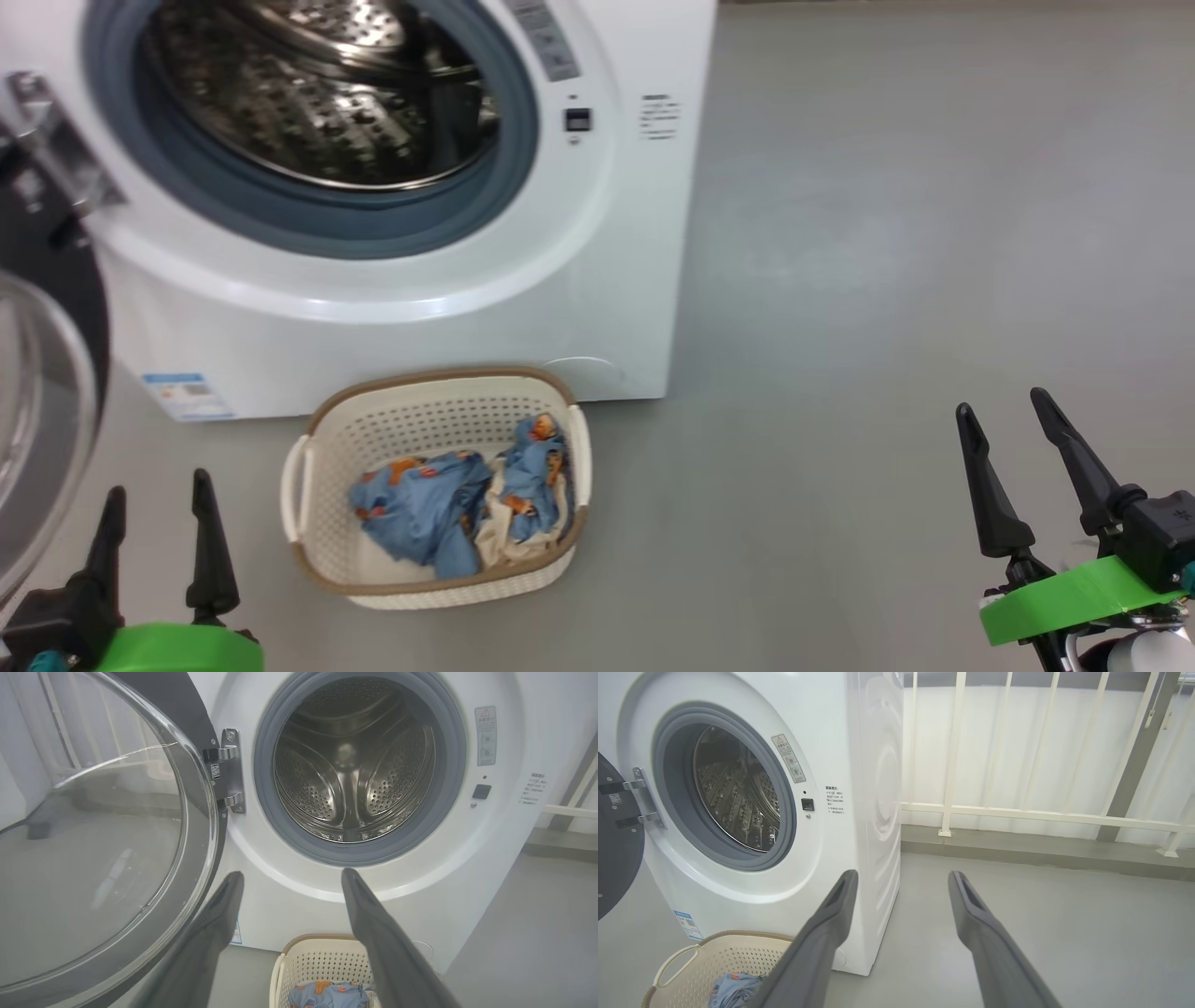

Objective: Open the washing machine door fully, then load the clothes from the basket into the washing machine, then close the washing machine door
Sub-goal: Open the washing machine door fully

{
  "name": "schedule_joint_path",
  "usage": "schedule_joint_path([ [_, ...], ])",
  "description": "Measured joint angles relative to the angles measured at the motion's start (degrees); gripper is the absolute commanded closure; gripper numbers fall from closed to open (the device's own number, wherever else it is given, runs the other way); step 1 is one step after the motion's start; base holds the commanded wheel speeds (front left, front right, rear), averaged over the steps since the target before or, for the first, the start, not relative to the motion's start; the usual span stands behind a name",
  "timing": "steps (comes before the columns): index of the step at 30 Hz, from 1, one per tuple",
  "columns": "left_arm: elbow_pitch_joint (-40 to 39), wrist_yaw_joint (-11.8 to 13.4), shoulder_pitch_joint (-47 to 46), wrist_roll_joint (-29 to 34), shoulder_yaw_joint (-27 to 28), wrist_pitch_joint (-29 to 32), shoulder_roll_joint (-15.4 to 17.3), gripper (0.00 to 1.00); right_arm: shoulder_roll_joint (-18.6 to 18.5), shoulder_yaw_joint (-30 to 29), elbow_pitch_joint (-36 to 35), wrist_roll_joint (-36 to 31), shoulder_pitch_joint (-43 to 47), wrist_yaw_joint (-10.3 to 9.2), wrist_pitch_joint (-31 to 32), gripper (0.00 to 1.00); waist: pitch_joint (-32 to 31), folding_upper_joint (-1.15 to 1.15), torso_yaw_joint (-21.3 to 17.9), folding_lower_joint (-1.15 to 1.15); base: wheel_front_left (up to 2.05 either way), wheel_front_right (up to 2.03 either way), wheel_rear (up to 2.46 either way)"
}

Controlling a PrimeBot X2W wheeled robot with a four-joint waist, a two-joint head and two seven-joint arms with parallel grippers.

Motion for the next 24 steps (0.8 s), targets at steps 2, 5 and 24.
schedule_joint_path([
  [2, 0.0, -0.01, 0.0, -0.25, -0.34, 0.0, 0.01, 0.0, 0.0, -0.01, 0.0, 0.0, 0.0, 0.0, 0.0, 0.0, 0.07, 0.0, -1.35, 0.0, 0.0, 0.0, 0.0],
  [5, 0.01, -0.03, -0.01, -0.8, -0.91, 0.0, 0.01, 0.0, 0.0, 0.01, 0.01, 0.0, 0.0, 0.0, 0.0, 0.0, 0.16, 0.0, -3.22, 0.0, 0.0, 0.0, 0.0],
  [24, -1.52, -0.62, 2.32, -3.79, -5.58, 0.0, 0.03, 0.0, 0.33, -0.29, 0.15, 0.0, 1.05, 0.0, 0.0, 0.0, -0.47, 0.0, -8.78, 0.0, 0.0, 0.0, 0.0],
])
